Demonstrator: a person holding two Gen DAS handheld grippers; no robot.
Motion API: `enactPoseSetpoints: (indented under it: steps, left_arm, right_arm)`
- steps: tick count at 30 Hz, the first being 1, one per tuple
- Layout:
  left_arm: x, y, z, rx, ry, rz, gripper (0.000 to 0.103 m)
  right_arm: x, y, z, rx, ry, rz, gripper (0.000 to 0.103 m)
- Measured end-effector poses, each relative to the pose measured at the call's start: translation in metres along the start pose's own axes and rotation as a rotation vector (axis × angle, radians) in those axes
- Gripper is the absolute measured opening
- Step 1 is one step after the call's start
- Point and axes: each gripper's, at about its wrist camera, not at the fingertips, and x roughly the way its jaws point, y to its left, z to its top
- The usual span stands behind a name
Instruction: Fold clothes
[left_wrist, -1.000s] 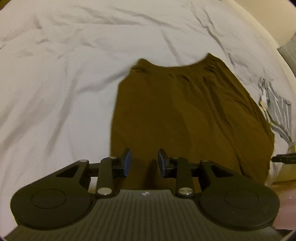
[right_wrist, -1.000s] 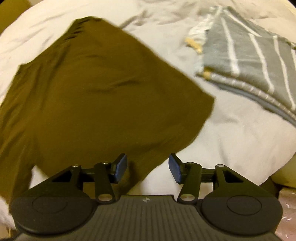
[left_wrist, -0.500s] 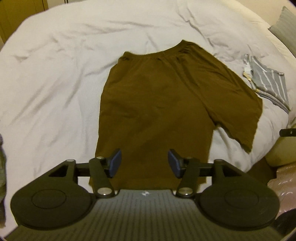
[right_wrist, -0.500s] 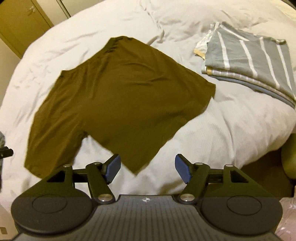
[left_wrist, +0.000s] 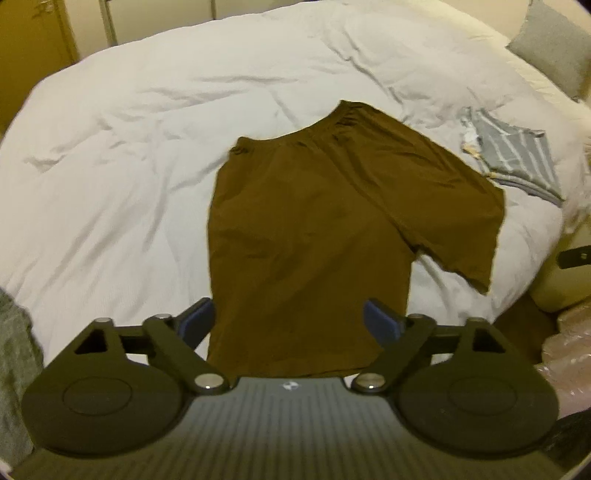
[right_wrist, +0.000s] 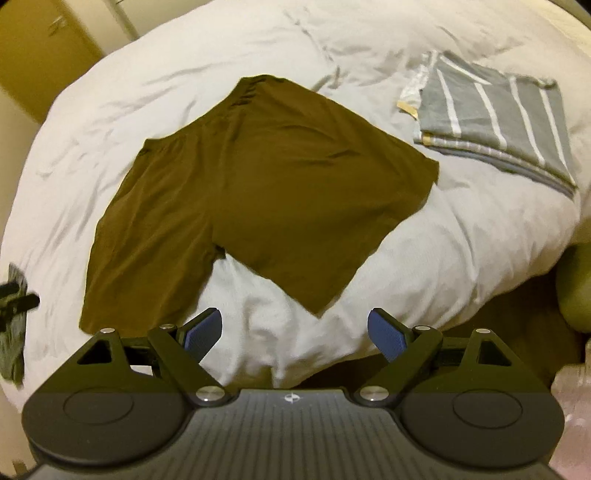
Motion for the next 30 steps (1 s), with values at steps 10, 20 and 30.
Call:
enactPoseSetpoints:
  steps: [10, 20, 30]
  left_arm:
    - [-0.012, 0.077, 0.009, 0.157, -0.011, -0.127, 0.101]
    - [-0.016, 0.143, -0.012, 0.273, 0.016, -0.139, 0.101]
    - [-0.025, 0.135, -0.020, 0.247, -0.008, -0.160, 0.102]
  right_arm:
    - [-0.009, 0.092, -0.016, 0.160, -0.061, -0.104, 0.088]
    - [-0.016, 0.170, -0.043, 0.217, -0.061, -0.153, 0.088]
    - [-0.022, 0.181, -0.051, 0.168, -0.046, -0.172, 0.088]
